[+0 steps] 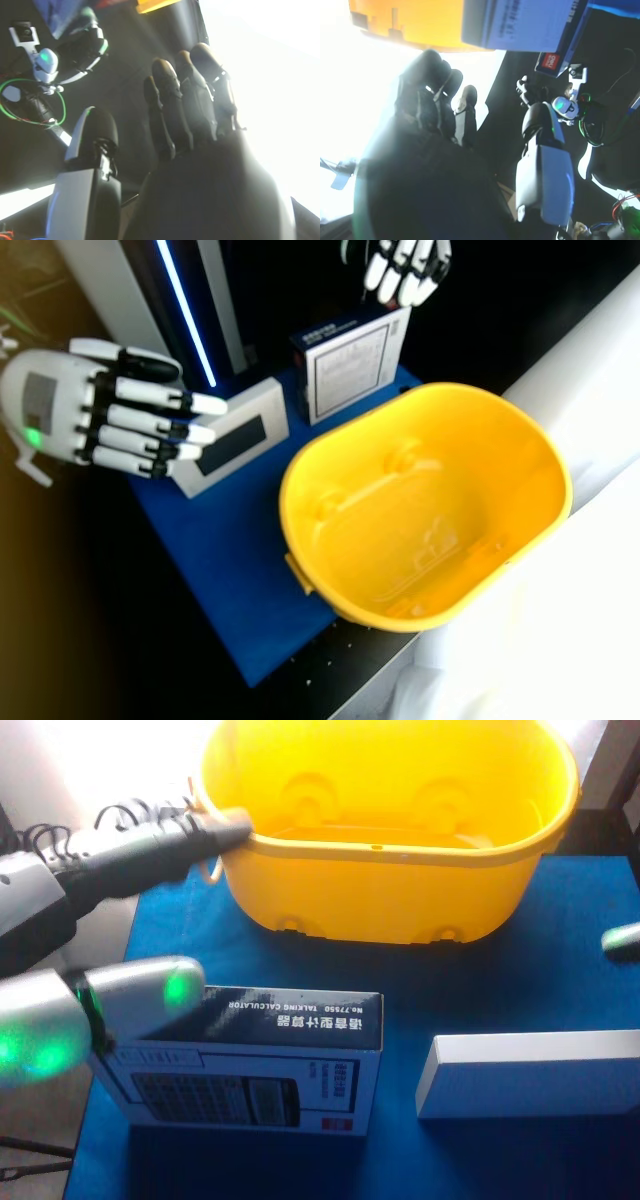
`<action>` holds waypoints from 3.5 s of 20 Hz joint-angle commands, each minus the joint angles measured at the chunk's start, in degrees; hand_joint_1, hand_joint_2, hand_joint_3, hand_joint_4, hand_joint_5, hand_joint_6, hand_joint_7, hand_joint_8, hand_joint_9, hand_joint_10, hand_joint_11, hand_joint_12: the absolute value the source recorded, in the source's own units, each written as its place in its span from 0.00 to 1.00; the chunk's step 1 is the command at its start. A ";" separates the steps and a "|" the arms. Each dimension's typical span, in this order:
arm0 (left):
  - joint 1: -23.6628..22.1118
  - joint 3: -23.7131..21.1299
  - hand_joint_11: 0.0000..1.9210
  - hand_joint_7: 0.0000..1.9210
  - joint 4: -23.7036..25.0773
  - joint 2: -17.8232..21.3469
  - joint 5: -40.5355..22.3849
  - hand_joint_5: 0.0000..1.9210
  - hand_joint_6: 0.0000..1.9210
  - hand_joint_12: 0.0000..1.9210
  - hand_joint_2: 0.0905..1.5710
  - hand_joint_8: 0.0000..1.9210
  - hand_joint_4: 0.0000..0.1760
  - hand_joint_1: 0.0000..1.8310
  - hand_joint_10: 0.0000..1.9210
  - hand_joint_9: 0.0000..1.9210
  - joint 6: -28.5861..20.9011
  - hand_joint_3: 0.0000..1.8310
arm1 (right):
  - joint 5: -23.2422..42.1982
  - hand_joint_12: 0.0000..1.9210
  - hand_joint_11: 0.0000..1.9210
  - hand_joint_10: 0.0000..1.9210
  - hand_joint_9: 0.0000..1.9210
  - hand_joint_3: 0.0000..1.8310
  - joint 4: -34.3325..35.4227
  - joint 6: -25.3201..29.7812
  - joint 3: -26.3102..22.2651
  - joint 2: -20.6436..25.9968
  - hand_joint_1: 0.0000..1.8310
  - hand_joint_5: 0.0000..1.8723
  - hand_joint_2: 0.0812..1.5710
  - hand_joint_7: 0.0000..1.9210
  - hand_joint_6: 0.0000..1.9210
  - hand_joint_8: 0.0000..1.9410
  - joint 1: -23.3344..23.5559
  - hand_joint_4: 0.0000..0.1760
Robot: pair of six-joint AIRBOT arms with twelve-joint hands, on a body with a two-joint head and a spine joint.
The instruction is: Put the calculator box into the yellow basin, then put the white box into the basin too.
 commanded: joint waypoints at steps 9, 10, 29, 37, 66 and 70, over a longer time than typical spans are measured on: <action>-0.41 3.21 0.00 0.14 -0.87 -4.65 -1.05 0.18 0.00 0.58 0.45 0.00 0.99 0.40 0.00 0.15 -1.04 0.00 | -3.72 0.67 0.02 0.22 0.21 0.00 3.19 -2.03 2.87 -0.34 0.35 0.29 0.42 0.30 0.03 0.03 0.34 0.00; -0.49 3.77 0.00 0.15 -1.14 -5.39 -0.28 0.19 0.00 0.62 0.46 0.00 1.00 0.38 0.00 0.16 -1.04 0.00 | -2.70 0.67 0.01 0.22 0.21 0.00 3.44 -2.03 3.37 -0.68 0.36 0.29 0.43 0.29 0.02 0.03 0.62 0.00; -0.29 8.16 0.33 0.41 -3.85 -11.12 5.56 0.41 0.66 0.73 0.74 0.60 0.00 0.73 0.69 0.43 -1.59 0.00 | 6.19 0.85 0.34 0.73 0.41 0.00 2.42 -2.01 7.02 -7.97 0.74 0.50 0.72 0.44 0.56 0.57 4.63 0.00; 2.92 7.57 0.40 0.45 -3.89 -8.77 -8.11 0.47 0.55 0.70 0.71 0.57 0.00 0.74 0.68 0.46 -9.35 0.00 | -1.70 0.76 0.34 0.69 0.42 0.00 1.95 0.79 6.60 -7.80 0.74 0.49 0.72 0.45 0.57 0.59 4.90 0.00; -44.28 39.75 0.18 0.45 8.53 -33.97 19.76 0.46 0.61 0.81 0.73 0.58 0.00 0.74 0.73 0.38 -8.66 0.00 | 3.19 0.87 0.33 0.73 0.42 0.00 1.02 0.28 9.30 -11.37 0.74 0.51 0.72 0.43 0.51 0.62 7.44 0.00; -44.48 46.25 0.38 0.39 7.91 -39.32 27.40 0.43 0.60 0.85 0.73 0.65 0.00 0.81 0.66 0.42 -8.60 0.00 | 3.20 0.84 0.29 0.73 0.39 0.00 0.39 0.28 9.35 -11.37 0.74 0.49 0.73 0.45 0.53 0.64 7.73 0.00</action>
